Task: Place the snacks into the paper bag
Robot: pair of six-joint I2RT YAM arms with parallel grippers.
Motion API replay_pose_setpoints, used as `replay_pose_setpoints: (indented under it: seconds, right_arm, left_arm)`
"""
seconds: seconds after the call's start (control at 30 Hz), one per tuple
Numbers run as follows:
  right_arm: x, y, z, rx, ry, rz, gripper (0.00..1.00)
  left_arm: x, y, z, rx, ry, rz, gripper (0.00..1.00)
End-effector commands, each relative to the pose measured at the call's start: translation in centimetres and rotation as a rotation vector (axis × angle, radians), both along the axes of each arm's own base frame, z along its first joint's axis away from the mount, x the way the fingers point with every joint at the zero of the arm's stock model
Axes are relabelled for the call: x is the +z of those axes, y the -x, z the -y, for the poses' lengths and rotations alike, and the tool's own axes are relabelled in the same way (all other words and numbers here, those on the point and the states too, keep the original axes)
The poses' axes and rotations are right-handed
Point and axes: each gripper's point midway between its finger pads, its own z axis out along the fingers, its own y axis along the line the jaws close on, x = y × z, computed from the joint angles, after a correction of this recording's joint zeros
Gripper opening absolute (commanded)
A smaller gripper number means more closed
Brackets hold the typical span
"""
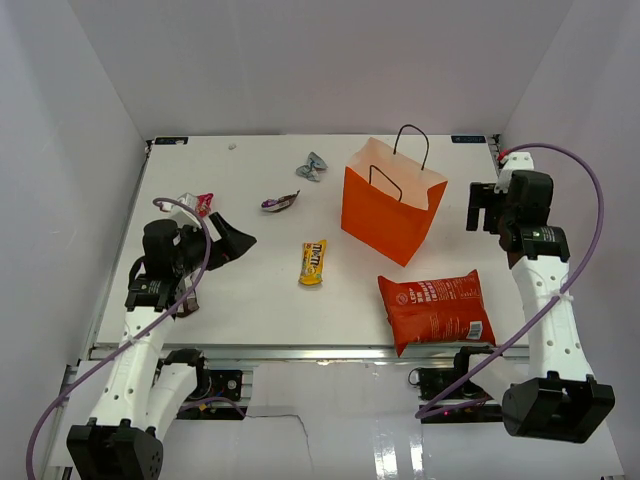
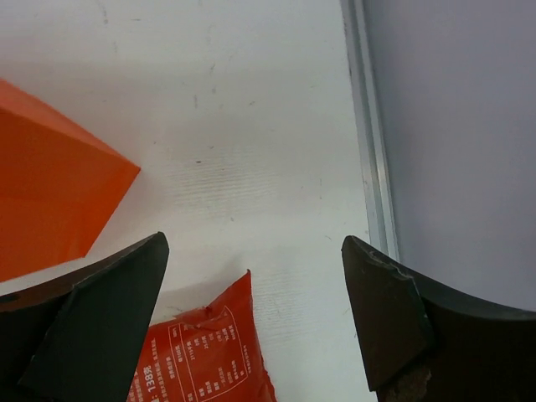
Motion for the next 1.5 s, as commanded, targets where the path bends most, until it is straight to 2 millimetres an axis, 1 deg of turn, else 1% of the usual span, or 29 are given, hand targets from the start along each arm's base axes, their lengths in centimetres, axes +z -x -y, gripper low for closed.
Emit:
replay_pose_setpoints:
  seconds: [0.0,0.07,0.17,0.2,0.27,0.3,0.37,0.4,0.47,0.53,0.6,0.63,0.67,0.7,0.73,0.77,0.8,0.83,0.87,0.9,0.93,0.97,1.0,1.07,1.23,1.3,1.33,1.37,1.47]
  right_arm:
    - [0.9,0.8,-3.5,0.331,0.053,0.019,0.9]
    - [-0.3,2.1,-4.8,0.491,0.098,-0.036,0.9]
    - [-1.4,3.4,-5.6,0.595,0.119,-0.102,0.9]
    - [-1.4,3.5,-5.5,0.592,0.127,-0.109,0.9]
    - [-1.4,3.9,-5.0,0.592,0.155,-0.14,0.9]
    - [-1.6,4.2,-4.9,0.593,0.156,-0.162,0.9]
    - [-2.6,5.4,-5.2,0.642,0.133,-0.267,0.9]
    - [-2.8,5.7,-5.3,0.654,0.118,-0.29,0.9]
    - [-3.3,6.0,-5.8,0.671,0.088,-0.315,0.9]
    - [-3.2,5.4,-5.7,0.662,0.076,-0.296,0.9]
    - [-2.8,4.5,-4.5,0.56,0.015,-0.281,0.9]
    - [-3.2,4.2,-4.4,0.556,-0.028,-0.305,0.9]
    - [-3.4,4.2,-4.3,0.554,-0.068,-0.32,0.9]
    - [-3.2,4.6,-4.5,0.56,-0.156,-0.335,0.9]
    - [-4.1,4.5,-4.7,0.57,-0.226,-0.376,0.9]
    - [-4.3,4.7,-4.9,0.584,-0.284,-0.392,0.9]
    - [-4.4,4.8,-5.0,0.608,-0.343,-0.386,0.9]
    - [-5.3,4.9,-4.8,0.6,-0.392,-0.419,0.91]
    - [-5.5,4.8,-4.6,0.6,-0.415,-0.413,0.91]
    - [-5.9,4.6,-4.3,0.605,-0.439,-0.407,0.91]
    - [-6.1,4.5,-4.1,0.612,-0.437,-0.402,0.91]
    - [-6.2,4.4,-4.0,0.617,-0.434,-0.402,0.92]
    - [-6.3,4.2,-3.8,0.619,-0.439,-0.396,0.91]
    - [-6.2,4.0,-4.1,0.642,-0.45,-0.381,0.92]
    - [-7.0,3.8,-4.4,0.685,-0.472,-0.376,0.93]
    - [-7.5,3.9,-4.6,0.7,-0.476,-0.379,0.94]
    - [-7.6,3.9,-4.7,0.705,-0.484,-0.378,0.94]
    - [-7.8,4.0,-4.7,0.709,-0.49,-0.379,0.94]
    - [-8.3,4.3,-4.9,0.715,-0.499,-0.379,0.95]
  left_arm:
    - [0.9,0.7,2.0,-0.106,0.086,0.019,0.98]
    - [1.2,1.0,2.8,-0.143,0.139,0.016,0.98]
    - [1.8,1.0,3.7,-0.174,0.217,0.015,0.98]
    - [1.2,1.3,4.1,-0.185,0.245,-0.009,0.98]
    - [1.4,1.4,5.4,-0.216,0.315,-0.017,0.98]
    - [0.3,1.4,5.9,-0.222,0.33,-0.051,0.98]
    - [0.0,1.6,7.7,-0.256,0.332,-0.063,0.98]
    - [-0.3,1.0,8.4,-0.263,0.323,-0.065,0.98]
    - [-0.9,1.5,10.8,-0.318,0.315,-0.088,0.98]
    - [-1.9,1.0,13.0,-0.341,0.3,-0.143,0.98]
    - [-1.7,0.6,15.0,-0.357,0.29,-0.16,0.98]
    - [-2.8,0.3,15.7,-0.352,0.279,-0.199,0.98]
    - [-3.0,0.2,16.4,-0.353,0.275,-0.211,0.98]
    - [-3.3,0.4,17.5,-0.358,0.268,-0.228,0.98]
    - [-3.0,0.1,18.3,-0.361,0.269,-0.227,0.98]
    - [-4.5,0.0,19.1,-0.363,0.252,-0.269,0.98]
    - [-4.8,0.0,20.0,-0.377,0.246,-0.277,0.98]
    - [-4.5,0.4,21.6,-0.412,0.245,-0.269,0.98]
    - [-6.0,0.4,22.6,-0.423,0.225,-0.303,0.98]
    - [-6.2,1.3,24.0,-0.462,0.221,-0.302,0.98]
    - [-5.9,1.4,25.1,-0.485,0.228,-0.298,0.98]
    - [-7.2,1.7,25.9,-0.503,0.217,-0.321,0.98]
    - [-6.8,2.2,27.2,-0.543,0.236,-0.293,0.98]
    - [-7.4,3.0,29.1,-0.61,0.265,-0.292,0.98]
    - [-10.1,4.2,32.4,-0.69,0.266,-0.357,0.98]
    - [-10.4,4.7,33.3,-0.73,0.286,-0.37,0.98]
    - [-9.8,5.2,34.1,-0.764,0.315,-0.368,0.98]
    - [-10.6,5.4,34.5,-0.777,0.316,-0.383,0.98]
    - [-10.7,6.0,35.7,-0.822,0.333,-0.396,0.96]
